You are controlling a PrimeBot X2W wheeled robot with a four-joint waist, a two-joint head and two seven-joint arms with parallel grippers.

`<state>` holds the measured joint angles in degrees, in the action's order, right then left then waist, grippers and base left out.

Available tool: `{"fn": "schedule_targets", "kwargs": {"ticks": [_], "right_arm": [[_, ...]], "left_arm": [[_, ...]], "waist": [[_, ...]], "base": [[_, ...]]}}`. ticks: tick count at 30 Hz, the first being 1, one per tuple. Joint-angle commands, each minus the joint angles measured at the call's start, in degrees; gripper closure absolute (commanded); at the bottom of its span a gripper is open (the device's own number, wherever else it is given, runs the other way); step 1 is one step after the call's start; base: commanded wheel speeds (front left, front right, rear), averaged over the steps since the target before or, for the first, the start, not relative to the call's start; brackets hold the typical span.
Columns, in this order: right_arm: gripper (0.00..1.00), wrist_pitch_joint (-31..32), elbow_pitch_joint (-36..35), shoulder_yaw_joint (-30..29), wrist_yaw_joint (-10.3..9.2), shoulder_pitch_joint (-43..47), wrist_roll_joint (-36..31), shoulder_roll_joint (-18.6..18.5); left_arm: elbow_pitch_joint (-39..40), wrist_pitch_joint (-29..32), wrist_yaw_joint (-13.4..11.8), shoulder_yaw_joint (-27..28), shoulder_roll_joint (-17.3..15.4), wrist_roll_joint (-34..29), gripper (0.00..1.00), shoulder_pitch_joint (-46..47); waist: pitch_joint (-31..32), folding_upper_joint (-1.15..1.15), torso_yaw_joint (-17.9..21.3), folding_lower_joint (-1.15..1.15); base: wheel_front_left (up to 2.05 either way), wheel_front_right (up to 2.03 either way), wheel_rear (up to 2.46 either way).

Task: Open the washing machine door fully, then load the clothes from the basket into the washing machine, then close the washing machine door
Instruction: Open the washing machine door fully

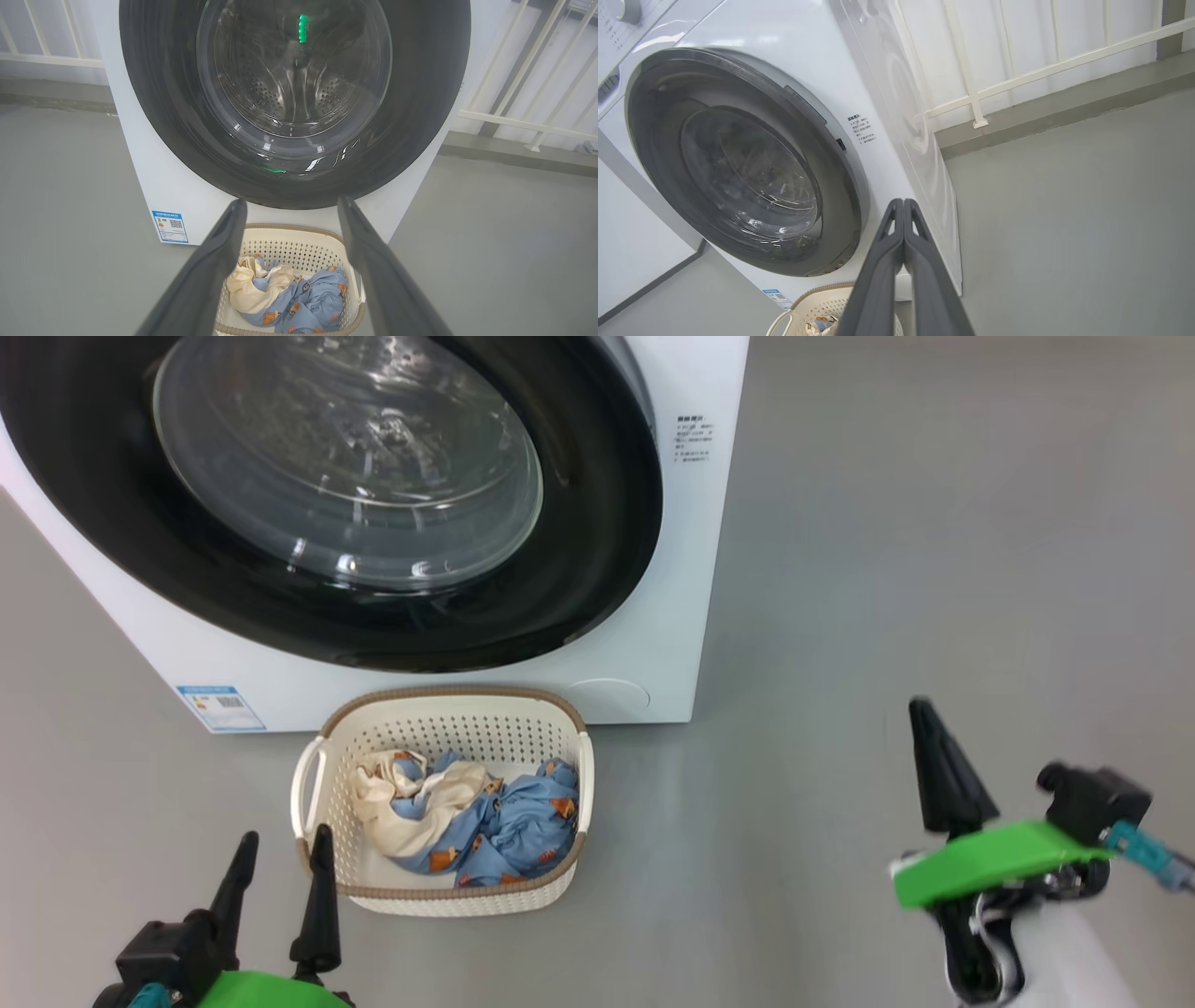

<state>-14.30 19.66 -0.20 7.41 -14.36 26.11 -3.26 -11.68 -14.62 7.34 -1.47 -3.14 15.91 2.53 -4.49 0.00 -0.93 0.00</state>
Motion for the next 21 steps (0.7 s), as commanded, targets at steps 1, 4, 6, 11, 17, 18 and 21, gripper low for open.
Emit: {"fn": "schedule_targets", "kwargs": {"ticks": [1,4,6,11,17,18,21], "right_arm": [[1.0,-0.7,-1.2,1.8,0.08,-2.3,1.2,0.0],[1.0,-0.7,-0.7,2.2,0.08,-5.0,4.3,-0.8],[1.0,-0.7,0.0,2.5,0.08,-6.8,6.8,-1.3],[1.0,-0.7,2.2,3.5,0.08,-11.6,12.7,-3.0],[1.0,-0.7,5.0,6.1,0.08,-18.7,26.1,-5.5],[1.0,-0.6,5.2,6.9,0.08,-19.7,28.3,-6.4],[1.0,-0.2,5.3,8.4,0.08,-22.1,35.2,-8.6]], "left_arm": [[1.2,-0.4,0.1,1.7,-0.7,0.4,0.0,1.7],[1.1,-0.4,0.1,1.4,-0.8,0.6,0.0,2.5],[1.1,-0.4,0.1,1.2,-0.9,0.8,0.0,3.1],[1.1,-0.4,0.1,0.8,-1.0,1.1,0.0,4.4],[1.3,-0.4,0.1,0.0,-1.2,1.5,0.0,6.5],[1.2,-0.4,0.1,-0.2,-1.2,1.6,0.0,6.8],[1.1,-0.4,0.1,-0.9,-1.1,1.8,0.0,7.7]], "waist": [[-0.4,0.0,-0.2,0.0],[-1.6,0.0,-0.6,0.0],[-2.4,0.0,-0.9,0.0],[-4.3,0.0,-1.7,0.0],[-7.0,0.0,-2.9,0.0],[-7.3,0.0,-3.1,0.0],[-8.3,0.0,-3.7,0.0]], "base": [[0.0,0.0,0.0],[0.0,0.0,0.0],[0.0,0.0,0.0],[0.0,0.0,0.0],[0.0,0.0,0.0],[0.0,0.0,0.0],[0.0,0.0,0.0]]}}
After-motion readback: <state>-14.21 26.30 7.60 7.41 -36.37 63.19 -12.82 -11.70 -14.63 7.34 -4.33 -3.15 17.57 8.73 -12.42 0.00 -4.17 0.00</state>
